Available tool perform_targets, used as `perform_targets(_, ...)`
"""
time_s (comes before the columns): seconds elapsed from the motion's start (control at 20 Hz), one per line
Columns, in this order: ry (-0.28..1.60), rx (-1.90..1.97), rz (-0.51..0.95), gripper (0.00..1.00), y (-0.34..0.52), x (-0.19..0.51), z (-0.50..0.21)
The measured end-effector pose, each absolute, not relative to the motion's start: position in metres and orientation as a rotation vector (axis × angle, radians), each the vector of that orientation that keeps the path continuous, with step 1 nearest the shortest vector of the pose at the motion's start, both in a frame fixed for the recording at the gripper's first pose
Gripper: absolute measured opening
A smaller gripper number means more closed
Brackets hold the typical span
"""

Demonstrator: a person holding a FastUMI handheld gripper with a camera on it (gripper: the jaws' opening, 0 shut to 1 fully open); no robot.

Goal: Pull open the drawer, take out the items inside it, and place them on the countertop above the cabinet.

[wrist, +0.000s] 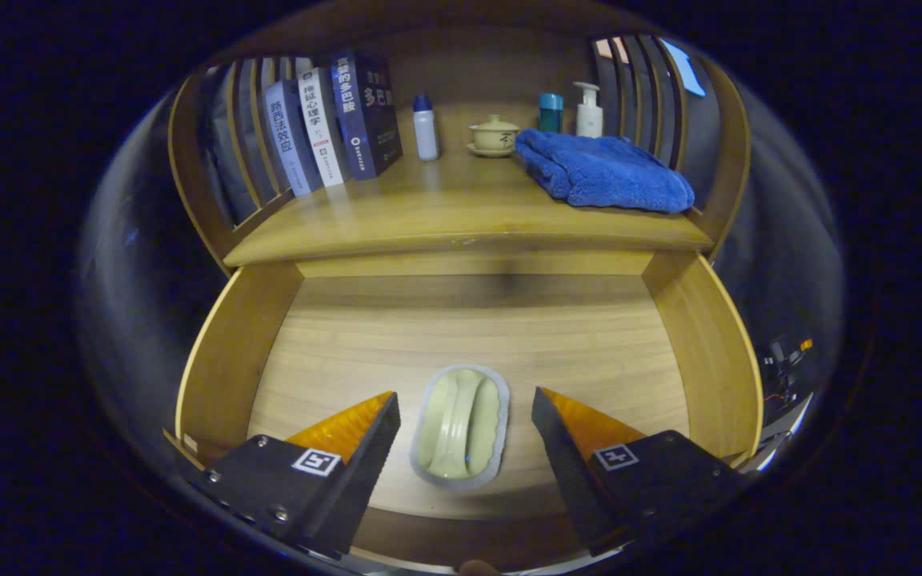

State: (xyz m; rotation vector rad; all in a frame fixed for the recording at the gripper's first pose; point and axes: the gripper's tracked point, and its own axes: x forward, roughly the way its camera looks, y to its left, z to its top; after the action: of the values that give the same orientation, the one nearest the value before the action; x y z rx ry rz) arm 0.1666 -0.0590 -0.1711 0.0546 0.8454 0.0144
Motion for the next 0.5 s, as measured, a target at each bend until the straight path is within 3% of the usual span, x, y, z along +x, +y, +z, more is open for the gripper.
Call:
perform_targets(0.35,0.919,0.122,0.003,0.99,-0.054,0.179,-0.188)
perform_targets(0.4,0.927,0.139,-0.007,0.96,-0.053,0.183,-0.190)
perform_targets(0.5,0.973,0.131,-0.002,0.74,-0.052,0.176,-0.196)
